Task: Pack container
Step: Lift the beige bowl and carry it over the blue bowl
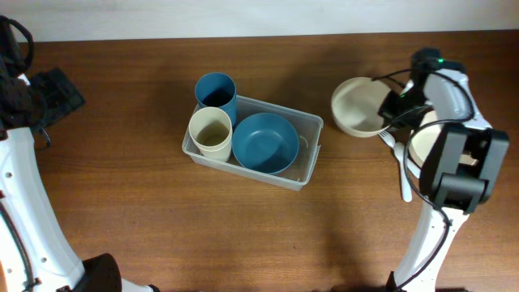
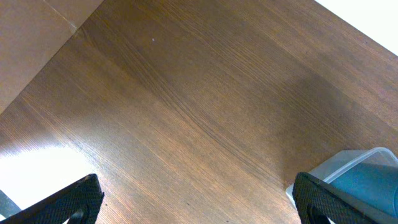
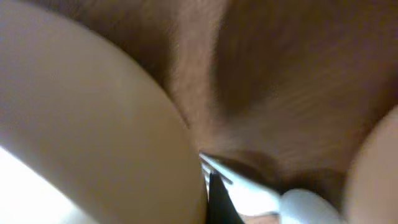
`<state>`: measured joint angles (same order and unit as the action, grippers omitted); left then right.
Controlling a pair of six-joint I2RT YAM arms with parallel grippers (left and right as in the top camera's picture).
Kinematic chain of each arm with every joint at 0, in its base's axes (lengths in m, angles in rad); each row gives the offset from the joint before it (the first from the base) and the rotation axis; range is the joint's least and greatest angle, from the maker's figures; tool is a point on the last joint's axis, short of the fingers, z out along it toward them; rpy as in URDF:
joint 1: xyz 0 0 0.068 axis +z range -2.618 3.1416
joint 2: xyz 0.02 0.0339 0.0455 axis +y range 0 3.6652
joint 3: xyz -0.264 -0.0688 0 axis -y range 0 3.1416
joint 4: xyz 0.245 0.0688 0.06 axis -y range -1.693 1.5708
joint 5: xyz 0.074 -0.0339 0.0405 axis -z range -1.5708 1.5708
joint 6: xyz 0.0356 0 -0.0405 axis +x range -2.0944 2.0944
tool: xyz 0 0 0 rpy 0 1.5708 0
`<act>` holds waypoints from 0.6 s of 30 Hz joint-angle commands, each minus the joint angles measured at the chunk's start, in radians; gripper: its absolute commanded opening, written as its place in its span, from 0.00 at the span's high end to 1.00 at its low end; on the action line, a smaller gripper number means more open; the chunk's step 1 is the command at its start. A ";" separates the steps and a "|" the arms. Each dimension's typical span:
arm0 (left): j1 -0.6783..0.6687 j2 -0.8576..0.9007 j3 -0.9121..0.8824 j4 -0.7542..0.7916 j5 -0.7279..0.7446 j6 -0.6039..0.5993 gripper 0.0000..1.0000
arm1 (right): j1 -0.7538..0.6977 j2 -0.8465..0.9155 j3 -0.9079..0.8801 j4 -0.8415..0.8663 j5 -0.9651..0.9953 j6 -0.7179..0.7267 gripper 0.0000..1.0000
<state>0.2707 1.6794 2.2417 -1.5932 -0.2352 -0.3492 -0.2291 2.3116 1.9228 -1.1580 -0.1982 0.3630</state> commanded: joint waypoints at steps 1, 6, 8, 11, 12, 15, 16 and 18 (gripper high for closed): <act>0.003 0.003 -0.003 -0.001 0.004 -0.010 0.00 | -0.006 -0.005 0.113 -0.040 -0.042 -0.090 0.96; 0.003 0.003 -0.003 -0.001 0.004 -0.010 0.00 | -0.007 -0.006 0.260 -0.143 -0.072 -0.152 0.96; 0.003 0.003 -0.003 -0.001 0.004 -0.010 0.00 | -0.007 -0.006 0.298 -0.179 -0.114 -0.193 0.96; 0.003 0.003 -0.003 -0.001 0.004 -0.010 0.00 | -0.006 -0.006 0.354 -0.249 -0.221 -0.280 0.96; 0.003 0.003 -0.003 -0.001 0.004 -0.010 0.00 | -0.006 -0.008 0.370 -0.274 -0.255 -0.305 0.96; 0.003 0.003 -0.003 -0.001 0.004 -0.010 0.00 | -0.003 -0.017 0.421 -0.346 -0.338 -0.375 0.96; 0.003 0.003 -0.003 -0.001 0.004 -0.010 0.01 | 0.000 -0.023 0.444 -0.374 -0.359 -0.399 0.96; 0.003 0.003 -0.003 -0.001 0.004 -0.010 0.00 | 0.013 -0.030 0.480 -0.422 -0.382 -0.440 0.96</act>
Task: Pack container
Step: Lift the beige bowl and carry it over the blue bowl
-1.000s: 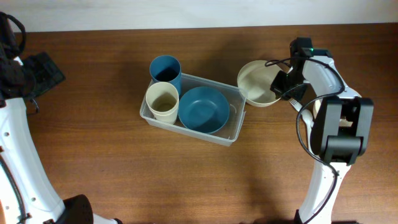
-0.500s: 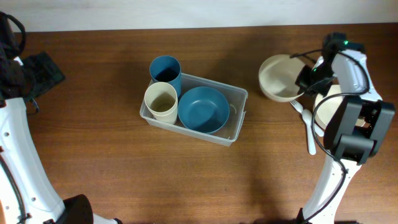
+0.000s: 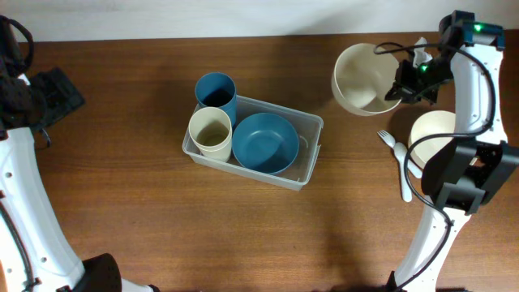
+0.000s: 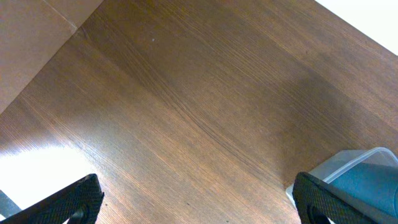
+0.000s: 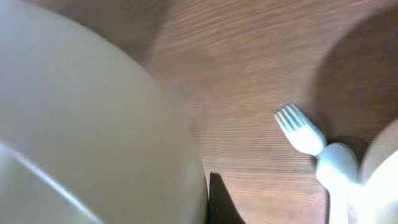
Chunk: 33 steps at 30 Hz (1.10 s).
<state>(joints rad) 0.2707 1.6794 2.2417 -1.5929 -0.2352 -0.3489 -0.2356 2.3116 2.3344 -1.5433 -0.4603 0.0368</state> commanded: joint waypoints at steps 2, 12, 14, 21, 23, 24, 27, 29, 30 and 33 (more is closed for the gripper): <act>0.003 0.003 -0.003 -0.002 0.004 -0.010 0.00 | 0.041 -0.039 0.108 -0.092 -0.133 -0.164 0.96; 0.003 0.003 -0.003 -0.002 0.004 -0.010 0.00 | 0.310 -0.061 0.101 -0.153 -0.037 -0.223 0.96; 0.003 0.003 -0.003 -0.002 0.004 -0.010 0.00 | 0.354 -0.061 0.087 -0.145 0.011 -0.198 0.96; 0.003 0.003 -0.003 -0.002 0.004 -0.010 0.00 | 0.470 -0.061 -0.061 -0.065 0.106 -0.129 0.96; 0.003 0.003 -0.003 -0.002 0.004 -0.010 0.01 | 0.483 -0.061 -0.111 -0.026 0.106 -0.111 0.96; 0.003 0.003 -0.003 -0.002 0.004 -0.010 0.01 | 0.489 -0.061 -0.132 -0.011 0.106 -0.106 0.96; 0.003 0.003 -0.003 -0.002 0.004 -0.010 0.00 | 0.512 -0.061 -0.188 0.026 0.106 -0.106 0.96; 0.003 0.003 -0.003 -0.002 0.004 -0.010 0.00 | 0.526 -0.061 -0.214 0.051 0.108 -0.106 0.96; 0.003 0.003 -0.003 -0.002 0.004 -0.010 0.00 | 0.533 -0.061 -0.226 0.065 0.110 -0.106 0.96; 0.003 0.003 -0.003 -0.002 0.004 -0.010 0.01 | 0.546 -0.061 -0.252 0.109 0.129 -0.080 0.96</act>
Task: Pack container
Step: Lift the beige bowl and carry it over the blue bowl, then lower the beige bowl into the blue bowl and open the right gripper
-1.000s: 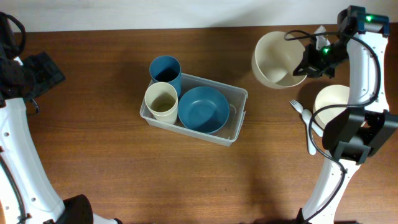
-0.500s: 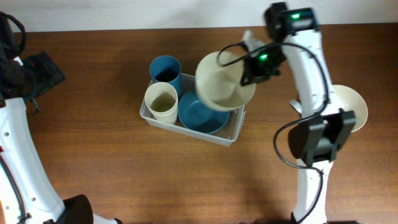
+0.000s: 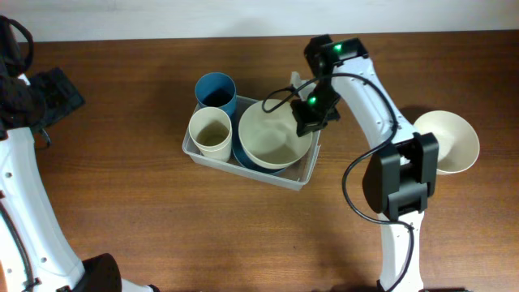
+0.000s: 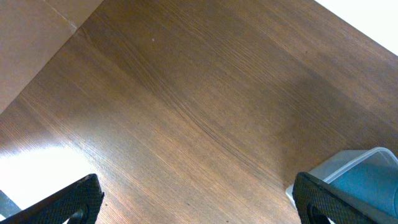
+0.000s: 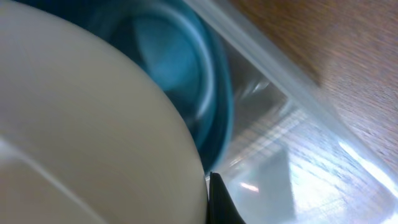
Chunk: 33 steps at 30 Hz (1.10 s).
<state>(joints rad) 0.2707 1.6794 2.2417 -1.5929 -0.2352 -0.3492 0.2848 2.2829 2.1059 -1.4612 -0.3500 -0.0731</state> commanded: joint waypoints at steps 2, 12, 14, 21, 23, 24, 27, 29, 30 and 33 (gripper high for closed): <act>0.003 0.003 -0.003 -0.002 0.004 -0.010 0.01 | 0.030 -0.032 -0.031 0.043 0.019 0.030 0.96; 0.003 0.003 -0.003 -0.002 0.004 -0.010 0.00 | 0.036 -0.030 -0.031 0.072 0.056 0.041 0.53; 0.003 0.003 -0.003 -0.002 0.004 -0.010 0.01 | 0.036 -0.031 -0.031 0.074 0.056 0.041 0.51; 0.003 0.003 -0.003 -0.002 0.004 -0.010 0.00 | 0.036 -0.031 -0.030 0.071 0.056 0.041 0.52; 0.003 0.003 -0.003 -0.002 0.004 -0.010 0.00 | 0.034 -0.031 -0.030 0.072 0.070 0.041 0.52; 0.003 0.003 -0.003 -0.002 0.004 -0.010 0.00 | 0.034 -0.031 -0.030 0.072 0.084 0.041 0.53; 0.003 0.003 -0.003 -0.002 0.004 -0.010 0.00 | 0.034 -0.031 -0.030 0.071 0.129 0.041 0.53; 0.003 0.003 -0.003 -0.002 0.004 -0.010 0.01 | 0.034 -0.031 -0.030 0.072 0.158 0.040 0.53; 0.003 0.003 -0.003 -0.002 0.004 -0.010 0.00 | 0.034 -0.031 -0.030 0.073 0.177 0.041 0.53; 0.003 0.003 -0.003 -0.002 0.004 -0.010 0.01 | 0.027 -0.031 -0.030 0.078 0.190 0.041 0.59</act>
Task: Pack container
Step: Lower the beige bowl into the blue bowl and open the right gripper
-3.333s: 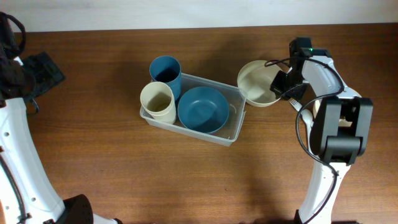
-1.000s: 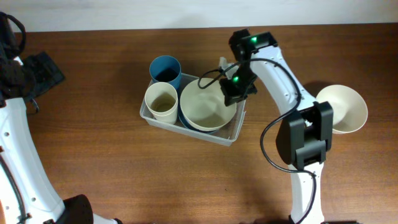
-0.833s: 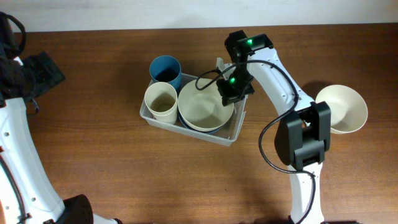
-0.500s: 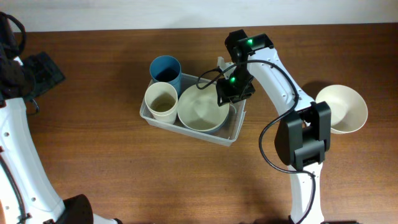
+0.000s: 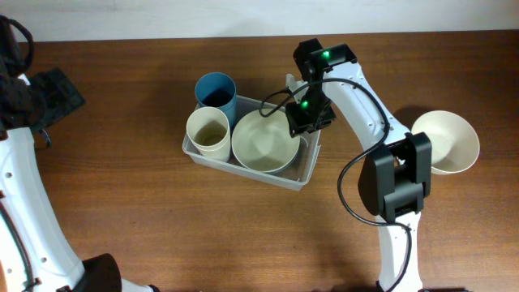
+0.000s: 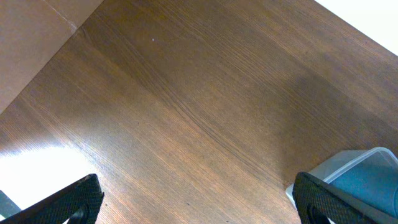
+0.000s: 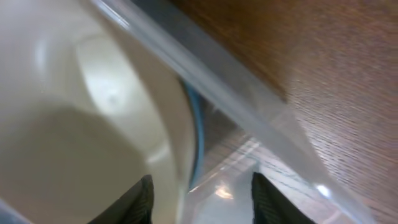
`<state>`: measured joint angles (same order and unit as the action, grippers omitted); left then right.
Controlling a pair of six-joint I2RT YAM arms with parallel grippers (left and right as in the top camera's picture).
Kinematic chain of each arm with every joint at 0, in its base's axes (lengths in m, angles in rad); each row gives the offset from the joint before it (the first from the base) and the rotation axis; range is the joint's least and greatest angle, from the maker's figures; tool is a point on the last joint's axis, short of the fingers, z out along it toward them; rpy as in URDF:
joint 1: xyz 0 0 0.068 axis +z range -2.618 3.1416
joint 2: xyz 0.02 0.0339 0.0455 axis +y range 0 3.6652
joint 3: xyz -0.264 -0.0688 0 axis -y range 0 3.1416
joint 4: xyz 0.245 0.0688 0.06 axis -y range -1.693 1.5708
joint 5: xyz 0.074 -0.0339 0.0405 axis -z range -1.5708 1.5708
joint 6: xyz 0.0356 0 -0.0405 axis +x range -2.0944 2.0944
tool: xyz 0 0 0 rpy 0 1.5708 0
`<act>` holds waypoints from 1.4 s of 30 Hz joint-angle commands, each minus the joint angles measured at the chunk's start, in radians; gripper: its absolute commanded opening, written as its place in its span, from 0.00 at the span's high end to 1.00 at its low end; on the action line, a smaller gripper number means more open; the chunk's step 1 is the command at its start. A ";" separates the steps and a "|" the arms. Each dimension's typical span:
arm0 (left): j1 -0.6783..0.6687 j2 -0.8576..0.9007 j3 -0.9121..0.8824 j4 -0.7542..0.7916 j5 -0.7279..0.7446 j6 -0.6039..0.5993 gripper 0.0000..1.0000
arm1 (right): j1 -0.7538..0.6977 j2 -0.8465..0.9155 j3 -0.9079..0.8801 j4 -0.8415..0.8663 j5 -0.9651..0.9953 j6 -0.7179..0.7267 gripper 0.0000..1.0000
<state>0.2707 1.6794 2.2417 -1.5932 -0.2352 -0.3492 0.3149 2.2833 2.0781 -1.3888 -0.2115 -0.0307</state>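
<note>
The clear plastic container (image 5: 311,166) sits mid-table with a cream cup (image 5: 207,130) in it, and a blue cup (image 5: 215,91) at its back-left corner. A cream bowl (image 5: 261,144) rests nested in the blue bowl (image 7: 198,134), of which only an edge shows. My right gripper (image 5: 302,116) hovers at that bowl's right rim; in the wrist view it (image 7: 204,202) is open, its fingers (image 7: 140,199) astride the rim of the cream bowl (image 7: 74,124). My left gripper (image 6: 196,202) is open and empty at the far left, the container's corner (image 6: 354,165) just in its sight.
A second cream bowl (image 5: 446,142) stands on the table at the right, beside the right arm's base. The left arm (image 5: 24,162) runs down the left edge. Bare wood lies in front of and behind the container.
The right gripper has opened and let go of the cream bowl, which now sits lower, nested in the blue bowl. The gripper stays at the bowl's right rim. The left arm is unchanged.
The right gripper was shut on a cream bowl's rim at the table's right, beside a fork and spoon. Then it held the bowl lifted near the back edge, then over the blue bowl in the container. Now the bowl lies nested there, released.
</note>
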 commanded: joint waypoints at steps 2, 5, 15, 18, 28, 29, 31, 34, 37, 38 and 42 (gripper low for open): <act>0.003 0.003 -0.003 -0.001 0.004 -0.010 0.00 | -0.008 -0.031 -0.002 0.007 0.051 -0.002 0.60; 0.003 0.003 -0.003 -0.001 0.004 -0.010 0.00 | -0.008 -0.031 -0.002 0.009 0.045 -0.002 0.62; 0.003 0.003 -0.003 -0.001 0.004 -0.010 0.01 | -0.007 -0.033 0.087 -0.052 0.012 -0.002 0.77; 0.003 0.003 -0.003 -0.001 0.004 -0.010 0.00 | -0.006 -0.033 0.108 -0.066 -0.006 -0.002 0.82; 0.003 0.003 -0.003 -0.001 0.004 -0.010 0.01 | 0.024 -0.033 0.109 -0.093 -0.005 -0.002 0.92; 0.003 0.003 -0.003 -0.001 0.004 -0.010 0.00 | 0.027 -0.033 0.109 -0.093 -0.005 -0.002 0.93; 0.003 0.003 -0.003 -0.001 0.003 -0.010 0.00 | 0.032 -0.033 0.109 -0.093 -0.005 -0.001 0.95; 0.003 0.003 -0.003 -0.001 0.004 -0.010 0.01 | 0.033 -0.033 0.106 -0.092 -0.005 -0.001 0.96; 0.003 0.003 -0.003 -0.001 0.004 -0.010 0.00 | 0.033 -0.033 0.096 -0.092 -0.004 -0.001 0.96; 0.003 0.003 -0.003 -0.001 0.004 -0.010 0.00 | 0.032 -0.033 0.092 -0.089 -0.003 -0.001 0.96; 0.003 0.003 -0.003 -0.001 0.004 -0.010 0.01 | 0.032 -0.031 0.079 -0.076 -0.001 -0.001 0.96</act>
<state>0.2707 1.6794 2.2417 -1.5929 -0.2352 -0.3492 0.3412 2.2826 2.1693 -1.4750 -0.2073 -0.0303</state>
